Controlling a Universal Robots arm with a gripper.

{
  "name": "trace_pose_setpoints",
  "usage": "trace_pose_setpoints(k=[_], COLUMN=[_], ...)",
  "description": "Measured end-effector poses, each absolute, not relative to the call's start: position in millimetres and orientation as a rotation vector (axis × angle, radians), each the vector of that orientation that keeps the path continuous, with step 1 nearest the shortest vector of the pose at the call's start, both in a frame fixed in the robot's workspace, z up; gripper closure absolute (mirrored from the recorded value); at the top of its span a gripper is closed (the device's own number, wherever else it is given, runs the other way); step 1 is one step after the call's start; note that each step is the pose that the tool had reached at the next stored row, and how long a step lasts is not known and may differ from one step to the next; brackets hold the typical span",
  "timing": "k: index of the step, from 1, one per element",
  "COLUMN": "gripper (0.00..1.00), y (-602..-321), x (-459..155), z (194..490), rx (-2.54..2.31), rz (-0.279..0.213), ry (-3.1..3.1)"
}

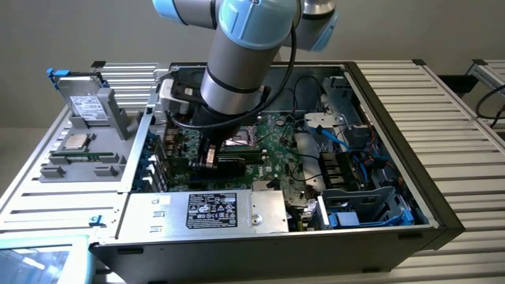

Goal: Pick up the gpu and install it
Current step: 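Insert the gpu into the slot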

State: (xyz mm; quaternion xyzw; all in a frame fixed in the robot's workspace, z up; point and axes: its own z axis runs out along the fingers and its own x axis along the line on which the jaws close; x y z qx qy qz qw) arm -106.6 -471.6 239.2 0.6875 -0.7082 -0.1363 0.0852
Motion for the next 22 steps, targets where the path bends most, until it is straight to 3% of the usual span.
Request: trace_pose_setpoints(k=[22], gripper=[0.72], y=[-468.1], x=[-106.4], z=[238.6], rx=[2.041], rz=[-0.409], ry=[-2.120])
